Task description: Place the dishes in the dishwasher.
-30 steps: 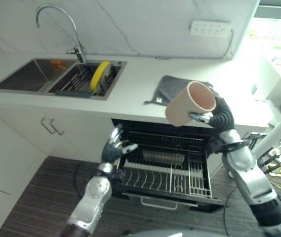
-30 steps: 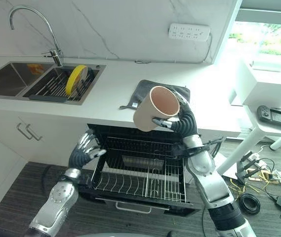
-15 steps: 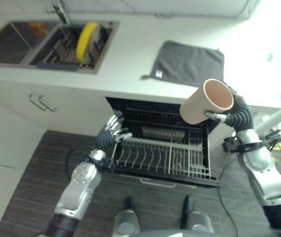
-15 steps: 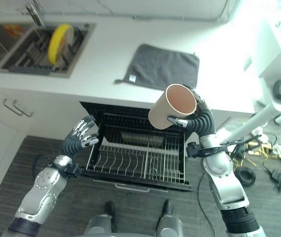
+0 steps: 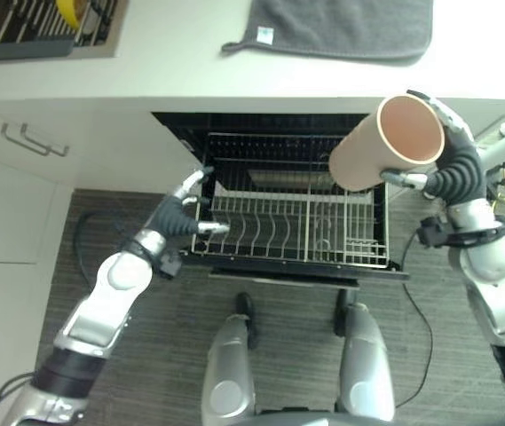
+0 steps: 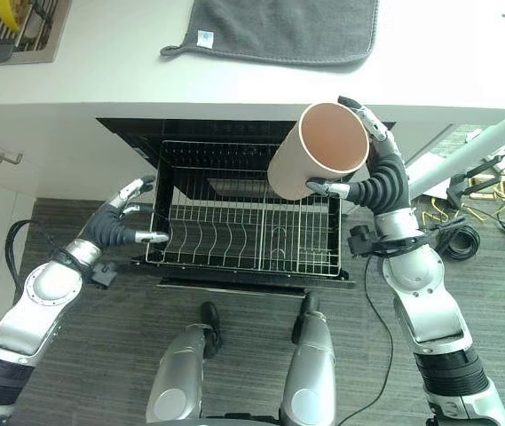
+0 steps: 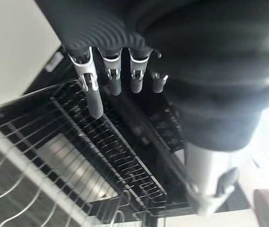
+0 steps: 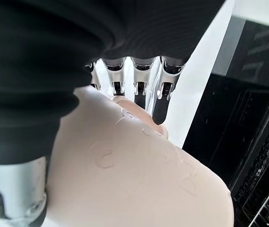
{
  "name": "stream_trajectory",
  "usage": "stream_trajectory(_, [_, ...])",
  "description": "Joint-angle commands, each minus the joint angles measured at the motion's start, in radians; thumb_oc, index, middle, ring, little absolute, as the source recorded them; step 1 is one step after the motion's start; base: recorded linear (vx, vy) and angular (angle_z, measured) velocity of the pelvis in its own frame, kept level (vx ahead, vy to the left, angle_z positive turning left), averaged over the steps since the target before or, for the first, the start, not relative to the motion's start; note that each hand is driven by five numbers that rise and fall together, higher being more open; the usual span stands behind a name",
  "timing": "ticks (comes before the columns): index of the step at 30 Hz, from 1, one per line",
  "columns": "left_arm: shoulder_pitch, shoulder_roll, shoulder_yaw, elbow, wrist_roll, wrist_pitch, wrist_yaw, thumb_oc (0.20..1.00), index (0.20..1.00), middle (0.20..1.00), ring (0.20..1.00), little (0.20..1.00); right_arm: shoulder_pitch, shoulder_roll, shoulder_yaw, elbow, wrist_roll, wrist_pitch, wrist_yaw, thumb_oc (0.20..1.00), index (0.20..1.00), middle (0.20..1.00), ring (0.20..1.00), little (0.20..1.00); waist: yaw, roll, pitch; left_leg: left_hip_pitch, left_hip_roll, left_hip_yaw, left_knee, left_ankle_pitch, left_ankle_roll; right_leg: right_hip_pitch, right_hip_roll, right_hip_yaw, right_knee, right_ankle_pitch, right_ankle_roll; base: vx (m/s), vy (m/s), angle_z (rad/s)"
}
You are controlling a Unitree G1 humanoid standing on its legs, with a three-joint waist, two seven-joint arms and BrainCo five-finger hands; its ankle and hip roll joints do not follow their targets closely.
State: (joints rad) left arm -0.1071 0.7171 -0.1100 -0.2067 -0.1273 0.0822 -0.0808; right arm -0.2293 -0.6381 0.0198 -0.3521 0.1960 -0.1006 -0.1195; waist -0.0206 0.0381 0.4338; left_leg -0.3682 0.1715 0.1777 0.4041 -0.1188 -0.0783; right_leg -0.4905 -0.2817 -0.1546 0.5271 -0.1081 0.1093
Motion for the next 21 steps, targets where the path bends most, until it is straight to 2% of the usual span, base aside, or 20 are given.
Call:
stream_trajectory(1, [0.049, 0.086, 0.019, -0.053, 0.186, 0.123, -0.132, 1.0, 1.0, 1.0, 1.0, 1.0, 0.003, -0.053, -0.035, -0.021, -0.014, -0.031, -0.004, 0.2, 0.2, 0.2, 0.2, 0.2, -0.021, -0.005, -0.087, 0.01, 0.021, -0.036, 0.044, -0.071, 0.012, 0.092, -0.006, 0.015, -0.074, -0.043, 0.023, -0.01, 0.074, 0.02])
stream_trajectory(2, [0.05, 0.093, 0.015, -0.051, 0.206, 0.135, -0.146, 1.0, 1.0, 1.0, 1.0, 1.0, 0.003, -0.056, -0.036, -0.016, -0.012, -0.032, -0.004, 0.2, 0.2, 0.2, 0.2, 0.2, -0.022, -0.004, -0.087, 0.011, 0.021, -0.035, 0.043, -0.071, 0.011, 0.093, -0.007, 0.014, -0.074, -0.042, 0.023, 0.0, 0.05, 0.02])
stream_trajectory(3, [0.057, 0.126, 0.001, -0.047, 0.246, 0.185, -0.197, 1.0, 1.0, 1.0, 1.0, 1.0, 0.006, -0.073, -0.042, -0.003, -0.001, -0.036, -0.004, 0.2, 0.2, 0.2, 0.2, 0.2, -0.025, -0.001, -0.087, 0.014, 0.019, -0.034, 0.04, -0.069, 0.011, 0.096, -0.006, 0.016, -0.08, -0.039, 0.024, 0.0, 0.0, 0.0])
stream_trajectory(5, [0.061, 0.162, -0.02, -0.036, 0.315, 0.228, -0.254, 1.0, 1.0, 1.0, 1.0, 1.0, 0.008, -0.094, -0.043, 0.009, 0.01, -0.041, -0.012, 0.2, 0.2, 0.2, 0.2, 0.2, -0.03, 0.001, -0.085, 0.017, 0.016, -0.034, 0.033, -0.067, 0.011, 0.098, -0.005, 0.02, -0.09, -0.035, 0.026, 0.0, 0.0, 0.0])
stream_trajectory(6, [0.061, 0.162, -0.02, -0.036, 0.315, 0.228, -0.254, 1.0, 1.0, 1.0, 1.0, 1.0, 0.008, -0.094, -0.043, 0.009, 0.01, -0.041, -0.012, 0.2, 0.2, 0.2, 0.2, 0.2, -0.03, 0.001, -0.085, 0.017, 0.016, -0.034, 0.033, -0.067, 0.011, 0.098, -0.005, 0.02, -0.09, -0.035, 0.026, 0.0, 0.0, 0.0])
stream_trajectory(7, [0.043, 0.191, -0.082, -0.002, 0.413, 0.309, -0.375, 1.0, 1.0, 1.0, 1.0, 1.0, 0.0, -0.106, -0.031, 0.03, 0.012, -0.046, -0.021, 0.2, 0.2, 0.2, 0.2, 0.2, -0.039, 0.004, -0.081, 0.02, 0.017, -0.037, 0.036, -0.069, 0.011, 0.103, -0.003, 0.026, -0.09, -0.038, 0.028, 0.0, 0.0, 0.0])
stream_trajectory(11, [0.018, 0.192, -0.159, 0.046, 0.552, 0.393, -0.534, 1.0, 1.0, 1.0, 1.0, 1.0, -0.016, -0.102, -0.011, 0.059, 0.003, -0.056, -0.015, 0.2, 0.2, 0.2, 0.2, 0.2, -0.047, -0.001, -0.083, 0.024, 0.022, -0.039, 0.041, -0.073, 0.009, 0.109, 0.0, 0.025, -0.085, -0.044, 0.028, 0.01, -0.002, 0.01])
stream_trajectory(14, [0.006, 0.2, -0.207, 0.087, 0.698, 0.421, -0.659, 1.0, 1.0, 1.0, 1.0, 1.0, -0.024, -0.102, -0.007, 0.075, 0.008, -0.054, 0.004, 0.2, 0.2, 0.2, 0.2, 0.2, -0.052, -0.005, -0.087, 0.026, 0.028, -0.043, 0.048, -0.077, 0.007, 0.113, 0.0, 0.023, -0.082, -0.048, 0.029, 0.04, -0.022, 0.0])
stream_trajectory(16, [0.006, 0.209, -0.231, 0.112, 0.782, 0.41, -0.735, 1.0, 1.0, 1.0, 1.0, 1.0, -0.024, -0.105, -0.007, 0.086, 0.016, -0.056, 0.018, 0.2, 0.2, 0.2, 0.2, 0.2, -0.055, -0.009, -0.09, 0.026, 0.031, -0.046, 0.051, -0.079, 0.004, 0.118, 0.003, 0.022, -0.085, -0.05, 0.029, 0.04, -0.022, -0.01])
stream_trajectory(21, [-0.015, 0.224, -0.28, 0.144, 0.813, 0.374, -0.663, 1.0, 1.0, 1.0, 1.0, 1.0, -0.029, -0.106, 0.012, 0.114, 0.012, -0.069, 0.038, 0.2, 0.2, 0.2, 0.2, 0.2, -0.058, -0.015, -0.088, 0.012, 0.034, -0.056, 0.061, -0.084, 0.003, 0.107, 0.008, 0.029, -0.075, -0.056, 0.026, 0.0, 0.0, 0.0])
